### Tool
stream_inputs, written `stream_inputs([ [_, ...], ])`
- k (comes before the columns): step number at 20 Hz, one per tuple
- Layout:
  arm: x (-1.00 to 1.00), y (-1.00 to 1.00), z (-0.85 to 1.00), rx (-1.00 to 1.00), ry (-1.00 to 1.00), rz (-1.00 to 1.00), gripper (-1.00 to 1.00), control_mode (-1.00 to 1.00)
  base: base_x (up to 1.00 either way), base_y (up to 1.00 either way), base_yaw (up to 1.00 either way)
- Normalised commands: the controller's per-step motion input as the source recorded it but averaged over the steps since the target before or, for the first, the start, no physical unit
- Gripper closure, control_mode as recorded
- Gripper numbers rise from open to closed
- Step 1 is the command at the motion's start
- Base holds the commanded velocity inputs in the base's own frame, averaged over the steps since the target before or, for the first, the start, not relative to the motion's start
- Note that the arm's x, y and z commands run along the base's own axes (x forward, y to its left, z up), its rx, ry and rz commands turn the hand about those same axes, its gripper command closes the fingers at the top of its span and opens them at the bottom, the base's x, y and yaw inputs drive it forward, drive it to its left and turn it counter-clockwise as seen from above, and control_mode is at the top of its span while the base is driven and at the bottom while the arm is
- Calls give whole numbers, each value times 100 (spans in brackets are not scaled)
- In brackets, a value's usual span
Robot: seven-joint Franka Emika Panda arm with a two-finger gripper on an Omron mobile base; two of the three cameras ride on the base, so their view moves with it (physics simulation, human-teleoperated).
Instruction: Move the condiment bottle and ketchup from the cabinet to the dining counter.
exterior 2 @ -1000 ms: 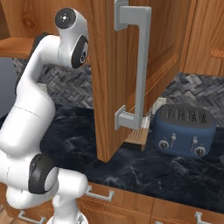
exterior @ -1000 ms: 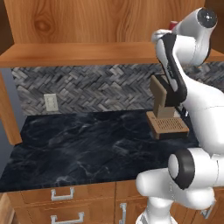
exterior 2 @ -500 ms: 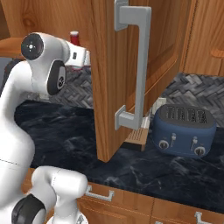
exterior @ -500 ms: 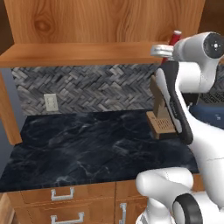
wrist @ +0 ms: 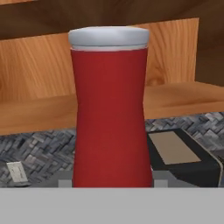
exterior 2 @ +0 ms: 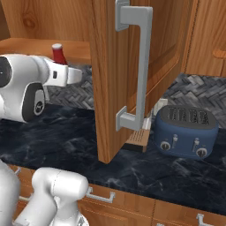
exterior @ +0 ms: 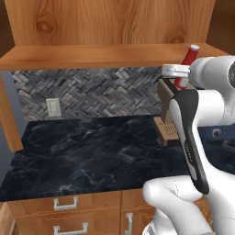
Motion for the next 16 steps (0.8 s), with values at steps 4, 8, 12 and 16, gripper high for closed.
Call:
stream_inputs([
  [4, -62, 7, -17, 0, 2, 0, 100, -100, 0, 0, 0],
  [8, -66, 20, -18, 0, 0, 0, 100, -100, 0, 0, 0],
  [12, -53, 24, -13, 0, 3, 0, 100, -100, 0, 0, 0],
  [16, -48, 11, -8, 0, 3, 0, 100, -100, 0, 0, 0],
])
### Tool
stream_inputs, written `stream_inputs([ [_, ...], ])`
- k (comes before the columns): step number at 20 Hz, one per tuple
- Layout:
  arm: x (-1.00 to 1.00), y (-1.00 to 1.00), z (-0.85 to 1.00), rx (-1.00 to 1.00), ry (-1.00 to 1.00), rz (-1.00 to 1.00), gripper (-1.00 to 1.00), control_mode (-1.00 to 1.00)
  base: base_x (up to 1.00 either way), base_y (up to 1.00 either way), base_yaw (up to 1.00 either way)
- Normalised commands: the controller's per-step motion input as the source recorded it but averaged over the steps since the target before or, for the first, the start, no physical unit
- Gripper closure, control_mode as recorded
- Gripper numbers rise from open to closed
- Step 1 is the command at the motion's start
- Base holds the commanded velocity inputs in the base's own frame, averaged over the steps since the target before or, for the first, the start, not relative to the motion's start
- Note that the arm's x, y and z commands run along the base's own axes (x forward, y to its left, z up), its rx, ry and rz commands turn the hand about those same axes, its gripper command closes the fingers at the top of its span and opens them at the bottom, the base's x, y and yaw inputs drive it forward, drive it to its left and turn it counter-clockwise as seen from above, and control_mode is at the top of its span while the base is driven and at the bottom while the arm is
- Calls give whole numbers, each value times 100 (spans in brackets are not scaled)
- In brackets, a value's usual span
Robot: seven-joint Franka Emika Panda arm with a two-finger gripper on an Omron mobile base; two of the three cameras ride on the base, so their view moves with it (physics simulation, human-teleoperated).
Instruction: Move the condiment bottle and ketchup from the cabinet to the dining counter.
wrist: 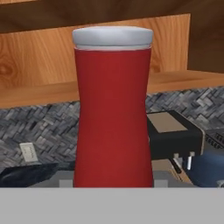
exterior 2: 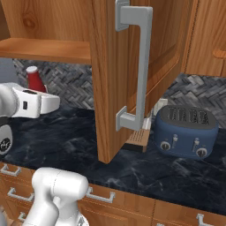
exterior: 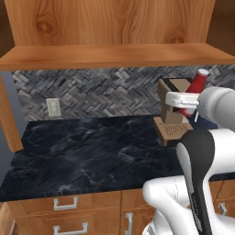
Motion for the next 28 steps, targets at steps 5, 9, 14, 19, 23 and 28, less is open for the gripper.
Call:
stream_inputs([
  [5, -4, 0, -1, 0, 3, 0, 100, -100, 0, 0, 0],
  [9, 0, 0, 0, 0, 0, 0, 100, 100, 0, 0, 0],
  [14, 0, 0, 0, 0, 0, 0, 100, 100, -40, 2, 5],
  [19, 0, 0, 0, 0, 0, 0, 100, 100, -76, 10, 29],
  [23, 0, 0, 0, 0, 0, 0, 100, 100, -80, 15, 35],
  [28, 0, 0, 0, 0, 0, 0, 100, 100, -68, 5, 50],
])
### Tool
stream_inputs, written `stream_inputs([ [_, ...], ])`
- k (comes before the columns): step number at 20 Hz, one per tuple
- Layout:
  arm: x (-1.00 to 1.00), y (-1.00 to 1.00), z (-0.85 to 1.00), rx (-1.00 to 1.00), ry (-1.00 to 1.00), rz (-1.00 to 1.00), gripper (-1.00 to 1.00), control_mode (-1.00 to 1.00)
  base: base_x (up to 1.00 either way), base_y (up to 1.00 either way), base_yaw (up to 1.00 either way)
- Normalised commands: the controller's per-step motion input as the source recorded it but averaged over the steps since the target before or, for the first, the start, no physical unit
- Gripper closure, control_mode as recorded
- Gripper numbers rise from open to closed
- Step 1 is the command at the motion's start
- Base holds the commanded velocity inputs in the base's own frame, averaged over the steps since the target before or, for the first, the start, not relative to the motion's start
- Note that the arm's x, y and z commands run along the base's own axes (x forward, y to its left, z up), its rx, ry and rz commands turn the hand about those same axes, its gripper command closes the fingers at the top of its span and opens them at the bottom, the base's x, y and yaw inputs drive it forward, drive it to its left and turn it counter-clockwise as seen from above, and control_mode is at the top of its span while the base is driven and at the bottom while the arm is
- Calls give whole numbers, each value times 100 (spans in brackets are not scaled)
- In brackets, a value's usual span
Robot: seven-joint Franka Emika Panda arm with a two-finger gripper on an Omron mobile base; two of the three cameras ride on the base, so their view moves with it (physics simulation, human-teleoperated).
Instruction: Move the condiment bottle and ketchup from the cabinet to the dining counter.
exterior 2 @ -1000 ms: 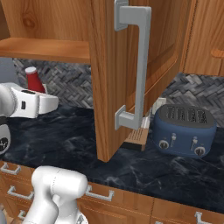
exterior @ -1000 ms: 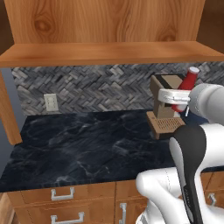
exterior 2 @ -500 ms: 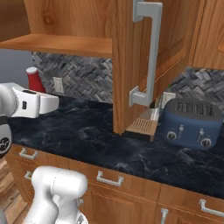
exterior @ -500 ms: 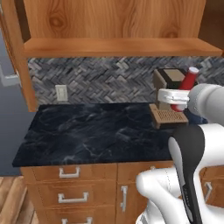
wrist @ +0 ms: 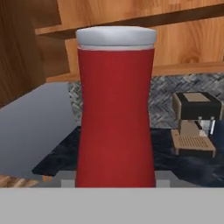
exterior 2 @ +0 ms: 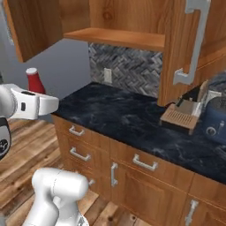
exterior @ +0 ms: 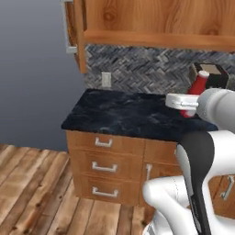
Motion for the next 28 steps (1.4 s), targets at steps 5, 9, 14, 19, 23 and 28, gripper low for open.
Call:
stream_inputs([
  [5, 0, 0, 0, 0, 0, 0, 100, 100, -34, 0, 87],
  [9, 0, 0, 0, 0, 0, 0, 100, 100, -15, 5, 100],
  [14, 0, 0, 0, 0, 0, 0, 100, 100, -12, 4, 100],
  [19, 0, 0, 0, 0, 0, 0, 100, 100, -13, 12, 98],
  [23, 0, 0, 0, 0, 0, 0, 100, 100, -20, 46, 58],
  [28, 0, 0, 0, 0, 0, 0, 100, 100, 3, 90, 5],
])
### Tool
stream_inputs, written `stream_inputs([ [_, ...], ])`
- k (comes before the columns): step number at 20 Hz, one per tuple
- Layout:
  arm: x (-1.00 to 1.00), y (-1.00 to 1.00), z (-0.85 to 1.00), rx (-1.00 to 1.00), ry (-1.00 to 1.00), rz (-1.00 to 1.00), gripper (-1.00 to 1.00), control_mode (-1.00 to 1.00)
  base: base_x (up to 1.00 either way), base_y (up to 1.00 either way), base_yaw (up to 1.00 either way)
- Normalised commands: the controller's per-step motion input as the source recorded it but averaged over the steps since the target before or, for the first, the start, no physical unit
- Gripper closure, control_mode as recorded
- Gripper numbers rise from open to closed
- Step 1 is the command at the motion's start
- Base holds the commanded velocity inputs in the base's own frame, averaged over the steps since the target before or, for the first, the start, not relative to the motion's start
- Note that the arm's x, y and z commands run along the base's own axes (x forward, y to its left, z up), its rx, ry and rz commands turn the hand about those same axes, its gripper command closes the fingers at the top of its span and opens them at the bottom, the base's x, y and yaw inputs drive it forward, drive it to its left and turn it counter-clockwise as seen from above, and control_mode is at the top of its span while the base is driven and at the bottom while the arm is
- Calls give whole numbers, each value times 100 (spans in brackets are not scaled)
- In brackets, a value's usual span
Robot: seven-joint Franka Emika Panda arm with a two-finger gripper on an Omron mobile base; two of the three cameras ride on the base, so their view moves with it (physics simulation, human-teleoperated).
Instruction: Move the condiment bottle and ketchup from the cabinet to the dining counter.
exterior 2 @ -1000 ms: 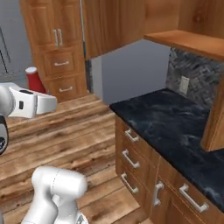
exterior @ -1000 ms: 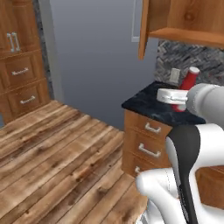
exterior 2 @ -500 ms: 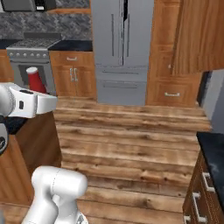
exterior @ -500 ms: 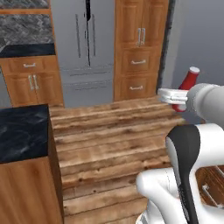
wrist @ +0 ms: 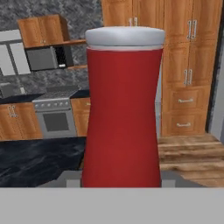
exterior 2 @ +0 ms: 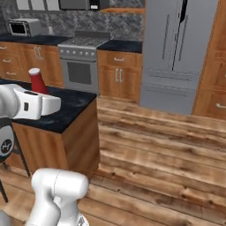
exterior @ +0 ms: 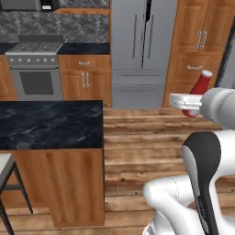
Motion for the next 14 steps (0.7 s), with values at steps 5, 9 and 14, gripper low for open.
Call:
stream_inputs([
  [5, 0, 0, 0, 0, 0, 0, 100, 100, 6, 93, 0],
  [9, 0, 0, 0, 0, 0, 0, 100, 100, 0, 94, 0],
  [14, 0, 0, 0, 0, 0, 0, 100, 100, 0, 85, 0],
])
